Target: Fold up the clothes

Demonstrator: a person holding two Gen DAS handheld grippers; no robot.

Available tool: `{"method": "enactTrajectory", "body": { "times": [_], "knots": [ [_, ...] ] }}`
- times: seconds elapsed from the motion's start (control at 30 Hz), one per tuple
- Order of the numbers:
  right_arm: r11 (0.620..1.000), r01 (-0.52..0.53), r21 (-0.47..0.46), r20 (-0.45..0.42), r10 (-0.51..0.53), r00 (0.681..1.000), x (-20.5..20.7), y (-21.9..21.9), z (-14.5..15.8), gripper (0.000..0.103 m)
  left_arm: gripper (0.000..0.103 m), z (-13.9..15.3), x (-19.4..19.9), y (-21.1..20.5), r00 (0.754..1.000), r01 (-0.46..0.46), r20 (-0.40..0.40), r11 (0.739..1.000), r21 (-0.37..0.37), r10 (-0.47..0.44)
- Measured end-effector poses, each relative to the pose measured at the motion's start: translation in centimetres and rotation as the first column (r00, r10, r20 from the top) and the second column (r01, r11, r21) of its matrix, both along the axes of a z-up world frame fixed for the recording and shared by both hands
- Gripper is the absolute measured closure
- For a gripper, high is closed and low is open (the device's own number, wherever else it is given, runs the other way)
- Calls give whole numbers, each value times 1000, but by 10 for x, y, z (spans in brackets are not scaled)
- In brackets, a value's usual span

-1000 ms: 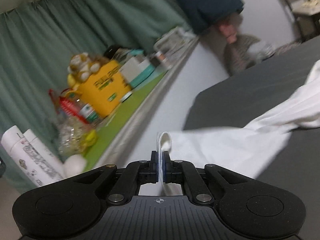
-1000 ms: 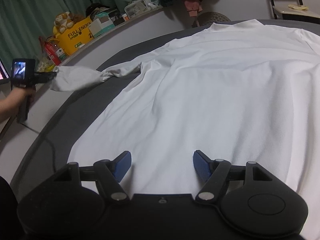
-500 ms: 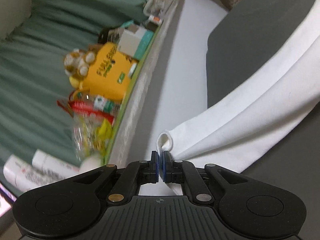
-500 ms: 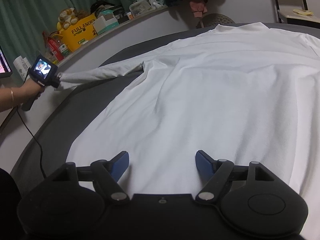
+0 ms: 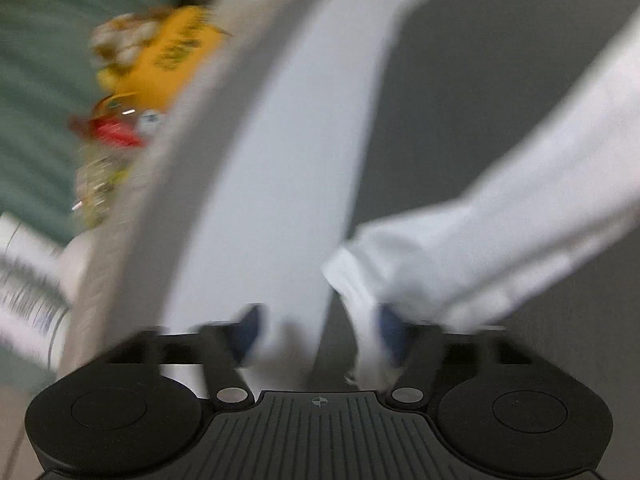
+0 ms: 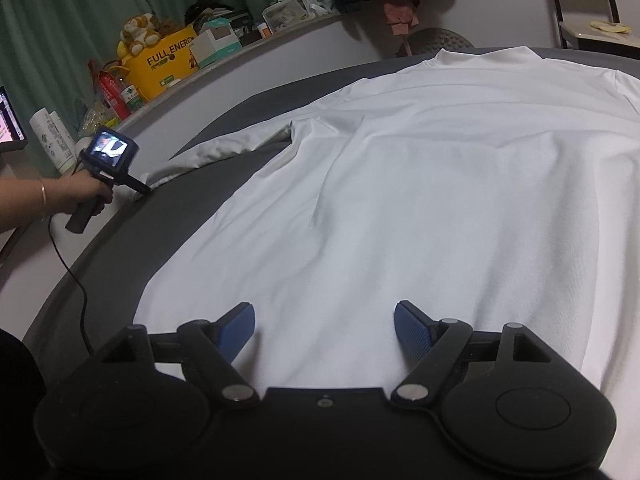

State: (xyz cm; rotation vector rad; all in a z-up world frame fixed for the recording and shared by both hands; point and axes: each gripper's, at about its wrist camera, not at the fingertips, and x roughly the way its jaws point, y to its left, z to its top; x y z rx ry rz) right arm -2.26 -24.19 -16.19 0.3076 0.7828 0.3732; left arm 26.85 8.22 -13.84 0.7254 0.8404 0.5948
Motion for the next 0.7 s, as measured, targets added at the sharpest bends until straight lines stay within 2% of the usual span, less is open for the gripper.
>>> {"method": "enactTrajectory", "body": {
  "times": [0.07, 0.1, 0.17, 0.2, 0.27, 0.3, 0.37, 0.43, 0.47, 0.5, 0.53, 0.57, 0.6, 0.7],
  "knots": [
    [1000, 2, 2, -1, -2, 1000, 0, 0, 0, 26, 10, 21, -19, -2, 992, 63, 117, 992, -108, -51],
    [1000, 2, 2, 0, -2, 1000, 0, 0, 0, 26, 10, 26, -33, -10, 983, 133, 145, 985, -111, -117],
    [1000, 2, 0, 1, -2, 1000, -1, 0, 0, 26, 10, 35, -62, -24, 949, 272, 197, 956, -105, -248],
    [1000, 3, 0, 1, -3, 1000, -1, 0, 0, 26, 10, 32, -75, -30, 922, 356, 181, 933, -46, -343],
    [1000, 5, 1, 0, -5, 1000, -1, 0, 0, 26, 10, 26, -101, -42, 846, 514, 128, 855, 68, -518],
    [1000, 6, 1, 0, -6, 1000, -1, 0, 0, 26, 11, 17, -108, -44, 817, 565, 60, 816, 122, -574],
    [1000, 7, -2, 1, -7, 1000, -1, 1, 0, 26, 12, -5, -111, -46, 796, 602, -88, 769, 212, -599],
    [1000, 7, -5, 1, -7, 1000, -2, 1, 0, 26, 34, -15, -103, -44, 797, 604, -159, 757, 250, -583],
    [1000, 7, -6, 0, -7, 1000, -2, 1, 0, 26, 40, -20, -98, -43, 796, 606, -195, 749, 268, -574],
    [1000, 8, -5, 0, -8, 1000, -2, 0, 0, 26, 51, -25, -95, -43, 784, 620, -235, 734, 276, -574],
    [1000, 8, -4, -1, -8, 1000, -3, 0, 0, 26, 61, -30, -91, -43, 772, 635, -276, 719, 284, -573],
    [1000, 8, -4, -1, -8, 1000, -3, 0, 0, 26, 65, -37, -93, -42, 754, 654, -322, 697, 293, -572],
    [1000, 8, -4, -2, -9, 1000, -2, 0, 0, 26, 67, -43, -92, -43, 735, 675, -372, 665, 319, -567],
    [1000, 8, -5, -1, -8, 1000, -1, 0, 0, 26, 71, -52, -91, -45, 676, 733, -457, 584, 348, -577]
  ]
}}
